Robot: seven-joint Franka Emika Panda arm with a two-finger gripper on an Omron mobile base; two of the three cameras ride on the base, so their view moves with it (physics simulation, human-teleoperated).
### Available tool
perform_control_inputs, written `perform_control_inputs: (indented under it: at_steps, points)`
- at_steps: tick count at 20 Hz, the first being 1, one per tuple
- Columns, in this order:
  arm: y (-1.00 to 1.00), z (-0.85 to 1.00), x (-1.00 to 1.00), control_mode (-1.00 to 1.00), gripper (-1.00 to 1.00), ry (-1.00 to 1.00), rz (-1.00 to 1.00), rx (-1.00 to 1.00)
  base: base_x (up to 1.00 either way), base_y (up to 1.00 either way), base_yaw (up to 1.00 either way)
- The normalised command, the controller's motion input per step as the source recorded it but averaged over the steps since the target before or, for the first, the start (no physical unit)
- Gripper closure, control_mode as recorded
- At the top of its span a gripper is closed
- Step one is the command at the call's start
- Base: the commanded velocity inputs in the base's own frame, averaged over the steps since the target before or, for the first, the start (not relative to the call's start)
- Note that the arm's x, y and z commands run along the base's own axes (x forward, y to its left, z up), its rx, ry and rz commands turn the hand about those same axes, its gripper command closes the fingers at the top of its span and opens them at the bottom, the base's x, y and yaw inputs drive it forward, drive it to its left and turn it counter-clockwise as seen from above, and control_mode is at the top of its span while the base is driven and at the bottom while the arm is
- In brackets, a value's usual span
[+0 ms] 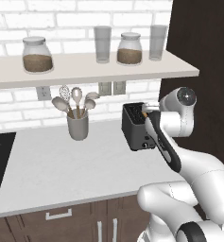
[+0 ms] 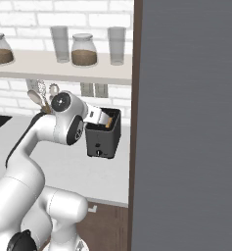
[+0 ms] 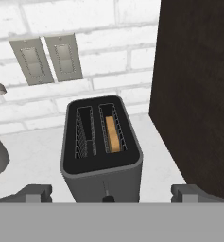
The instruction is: Start the toaster. Once the lever pops up, take the bread to the plate on the dining counter.
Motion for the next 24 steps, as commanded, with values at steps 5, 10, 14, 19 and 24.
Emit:
perform_control_inputs:
  at_steps: [5,10,14,19,24]
  points:
    - [0.00,0.00,0.00,-1.00,-1.00,0.00,0.00,0.00,0.00,0.00,0.00]
    - [0.00,0.00,0.00,-1.00,-1.00,0.00,0.00,0.00,0.00,0.00,0.00]
    - [0.00,0.00,0.00,-1.00,-1.00,0.00,0.00,0.00,0.00,0.00,0.00]
    - [0.00,0.00,0.00,-1.00,-1.00,0.00,0.00,0.00,0.00,0.00,0.00]
    - [0.00,0.00,0.00,-1.00,-1.00,0.00,0.00,0.00,0.00,0.00,0.00]
